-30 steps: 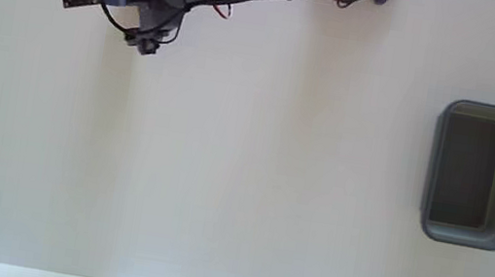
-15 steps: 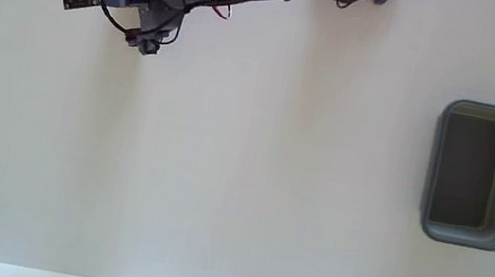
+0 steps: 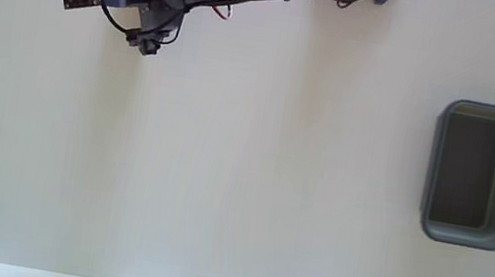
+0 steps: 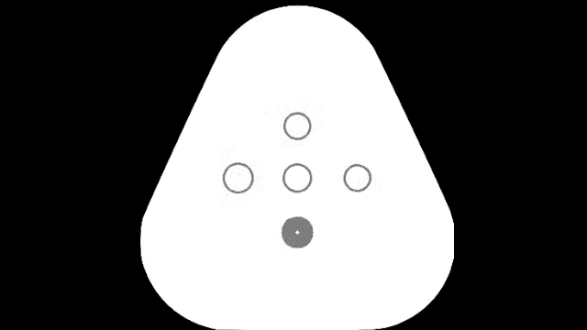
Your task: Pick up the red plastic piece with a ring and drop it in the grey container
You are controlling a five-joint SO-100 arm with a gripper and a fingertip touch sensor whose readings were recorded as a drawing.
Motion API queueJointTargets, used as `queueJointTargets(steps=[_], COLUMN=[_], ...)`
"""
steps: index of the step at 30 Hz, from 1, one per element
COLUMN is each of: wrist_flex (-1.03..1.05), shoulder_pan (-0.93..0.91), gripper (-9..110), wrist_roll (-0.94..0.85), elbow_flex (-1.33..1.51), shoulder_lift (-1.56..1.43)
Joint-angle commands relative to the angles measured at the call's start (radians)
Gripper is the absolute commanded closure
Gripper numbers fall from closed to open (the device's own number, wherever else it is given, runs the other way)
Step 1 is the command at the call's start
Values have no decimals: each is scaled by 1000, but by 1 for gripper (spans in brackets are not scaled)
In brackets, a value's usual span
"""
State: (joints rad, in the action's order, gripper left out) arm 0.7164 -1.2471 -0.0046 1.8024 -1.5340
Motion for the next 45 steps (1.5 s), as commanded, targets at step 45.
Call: queueJointTargets(steps=[45], wrist_flex=[-6], shoulder_pan=[-21], gripper=[9], wrist_roll=[5], elbow_flex=[5], shoulder_lift=[-35])
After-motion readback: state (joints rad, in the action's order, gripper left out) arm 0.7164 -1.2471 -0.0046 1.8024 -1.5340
